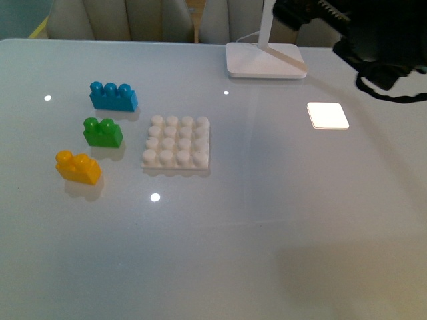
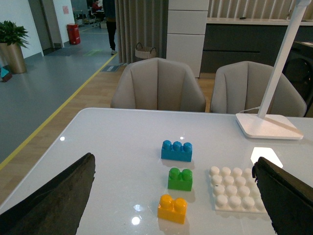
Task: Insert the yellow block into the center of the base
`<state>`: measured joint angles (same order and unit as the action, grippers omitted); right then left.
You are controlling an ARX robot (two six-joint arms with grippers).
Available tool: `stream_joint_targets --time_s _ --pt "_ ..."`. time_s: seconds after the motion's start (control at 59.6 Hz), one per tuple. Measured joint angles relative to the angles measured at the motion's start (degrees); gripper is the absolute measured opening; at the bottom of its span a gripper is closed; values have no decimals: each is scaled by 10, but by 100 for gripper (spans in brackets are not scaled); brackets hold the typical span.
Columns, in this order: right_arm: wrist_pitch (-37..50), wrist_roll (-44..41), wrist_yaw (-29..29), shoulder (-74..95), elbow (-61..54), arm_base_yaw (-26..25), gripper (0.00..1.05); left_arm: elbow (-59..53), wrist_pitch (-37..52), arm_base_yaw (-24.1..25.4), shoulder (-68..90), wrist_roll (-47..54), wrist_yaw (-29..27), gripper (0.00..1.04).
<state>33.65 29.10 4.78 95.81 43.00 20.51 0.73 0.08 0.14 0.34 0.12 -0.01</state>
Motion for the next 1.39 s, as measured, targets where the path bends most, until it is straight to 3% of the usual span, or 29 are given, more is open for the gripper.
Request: stream_joint_targets --time_s 0.201,0.269,0.336,0.47,0.722,0.856,0.906,0.973,1.208,1.393 --pt "-5 -27 8 -115 -56 -25 96 0 0 0 0 0 0 97" --pt "97 -105 82 -142 -103 -33 84 0 0 0 0 0 0 97" --pt "158 -192 79 -183 -163 -61 72 0 0 0 0 0 0 97" --pt "158 -258 44 -280 -249 -115 48 0 0 0 0 0 0 97" --pt "141 -282 9 -370 -325 -145 2 0 0 0 0 0 0 97" --pt "118 -286 -2 -421 -354 -158 2 0 0 0 0 0 0 97" --pt "105 -287 -38 -443 -365 -183 2 0 0 0 0 0 0 97" --pt "90 -287 -43 -470 -377 -200 2 0 0 0 0 0 0 97" --pt "73 -288 -47 -534 -417 -203 2 0 0 0 0 0 0 97" --pt "3 -288 -48 -611 -422 -203 2 0 0 0 0 0 0 97"
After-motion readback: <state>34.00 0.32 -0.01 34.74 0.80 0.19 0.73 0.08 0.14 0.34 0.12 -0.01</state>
